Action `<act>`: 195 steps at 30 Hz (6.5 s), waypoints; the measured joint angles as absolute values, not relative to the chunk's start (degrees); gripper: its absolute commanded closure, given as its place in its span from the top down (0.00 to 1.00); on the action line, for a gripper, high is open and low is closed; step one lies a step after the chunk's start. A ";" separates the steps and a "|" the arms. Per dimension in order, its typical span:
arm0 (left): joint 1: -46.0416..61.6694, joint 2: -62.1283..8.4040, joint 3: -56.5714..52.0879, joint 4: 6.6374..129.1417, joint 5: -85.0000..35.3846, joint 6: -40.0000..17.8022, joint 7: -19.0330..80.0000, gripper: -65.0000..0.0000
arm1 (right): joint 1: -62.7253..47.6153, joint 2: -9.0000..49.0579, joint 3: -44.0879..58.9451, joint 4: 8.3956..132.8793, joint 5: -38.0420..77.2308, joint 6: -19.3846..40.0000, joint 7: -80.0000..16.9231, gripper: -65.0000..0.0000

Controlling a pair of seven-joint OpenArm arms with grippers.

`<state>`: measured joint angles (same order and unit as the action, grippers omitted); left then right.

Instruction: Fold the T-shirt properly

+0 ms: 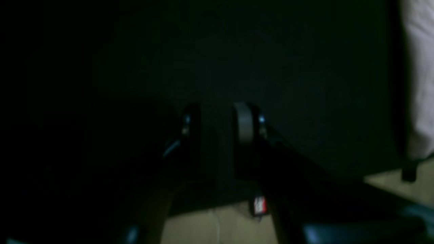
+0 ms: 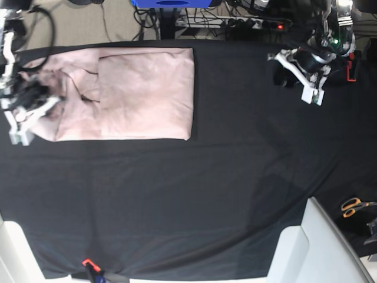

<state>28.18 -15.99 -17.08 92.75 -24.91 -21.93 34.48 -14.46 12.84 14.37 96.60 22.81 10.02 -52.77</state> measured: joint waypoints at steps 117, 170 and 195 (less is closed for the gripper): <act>31.48 -16.51 -27.99 92.62 -14.59 -22.44 34.02 0.25 | -14.31 2.15 -18.33 91.79 7.27 -5.08 -41.71 0.00; 29.89 -16.47 -28.05 92.31 -14.59 -22.46 34.02 0.26 | -18.09 4.58 -24.29 101.60 8.40 -5.26 -49.78 0.00; 20.01 -9.04 -15.70 96.90 -15.53 -22.96 47.70 0.27 | -21.96 9.32 -23.88 108.38 19.38 -16.14 -46.57 0.00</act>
<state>20.01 -9.04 -15.70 96.90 -15.53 -22.96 47.70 -21.96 9.32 -23.88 108.38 19.38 -16.14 -46.57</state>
